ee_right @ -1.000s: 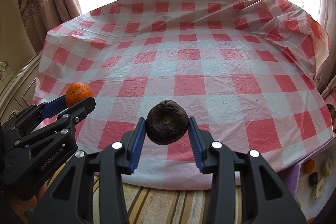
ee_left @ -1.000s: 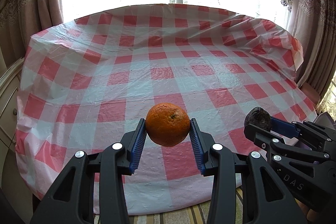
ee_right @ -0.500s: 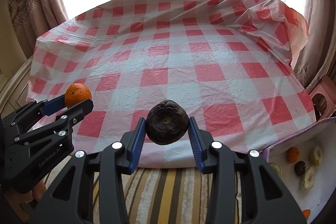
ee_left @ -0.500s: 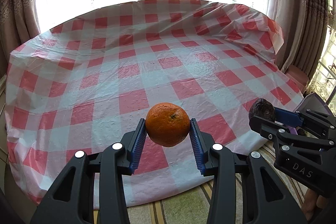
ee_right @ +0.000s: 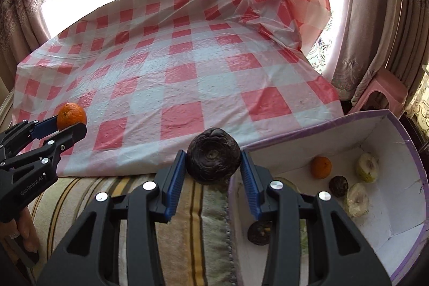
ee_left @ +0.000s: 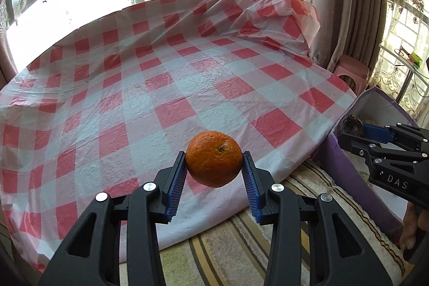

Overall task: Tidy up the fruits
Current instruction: 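Carry the orange and dark fruit in both grippers over the white box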

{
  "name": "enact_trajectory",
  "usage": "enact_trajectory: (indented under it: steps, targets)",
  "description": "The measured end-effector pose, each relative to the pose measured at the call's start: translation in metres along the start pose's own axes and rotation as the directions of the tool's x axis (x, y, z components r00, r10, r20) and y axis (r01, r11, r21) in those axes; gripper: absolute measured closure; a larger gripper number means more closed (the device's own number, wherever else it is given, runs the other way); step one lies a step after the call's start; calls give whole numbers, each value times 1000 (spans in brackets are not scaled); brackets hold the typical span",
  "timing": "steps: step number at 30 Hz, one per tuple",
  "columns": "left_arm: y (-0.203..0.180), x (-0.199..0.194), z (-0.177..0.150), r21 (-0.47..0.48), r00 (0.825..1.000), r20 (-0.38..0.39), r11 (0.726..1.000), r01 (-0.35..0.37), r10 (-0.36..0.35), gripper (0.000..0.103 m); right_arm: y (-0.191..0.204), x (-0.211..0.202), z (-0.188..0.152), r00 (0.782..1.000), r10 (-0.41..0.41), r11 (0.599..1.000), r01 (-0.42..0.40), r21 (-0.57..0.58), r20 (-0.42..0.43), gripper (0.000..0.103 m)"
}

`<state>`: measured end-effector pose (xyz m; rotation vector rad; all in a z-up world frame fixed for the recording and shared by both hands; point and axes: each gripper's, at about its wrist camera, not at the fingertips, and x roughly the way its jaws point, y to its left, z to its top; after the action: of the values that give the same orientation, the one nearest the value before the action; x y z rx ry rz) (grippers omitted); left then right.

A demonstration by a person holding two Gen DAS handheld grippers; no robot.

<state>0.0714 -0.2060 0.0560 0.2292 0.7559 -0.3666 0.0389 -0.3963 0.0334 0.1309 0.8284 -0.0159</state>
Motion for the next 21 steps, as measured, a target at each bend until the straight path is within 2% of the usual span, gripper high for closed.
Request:
enact_trajectory:
  steps: [10, 21]
  targets:
    - [-71, 11, 5, 119, 990, -53, 984, 134, -128, 64, -83, -17, -11, 991, -132, 986, 132, 101, -11, 62]
    - [-145, 16, -3, 250, 967, -119, 936, 250, -226, 64, -136, -21, -37, 967, -233, 961, 245, 126, -100, 62]
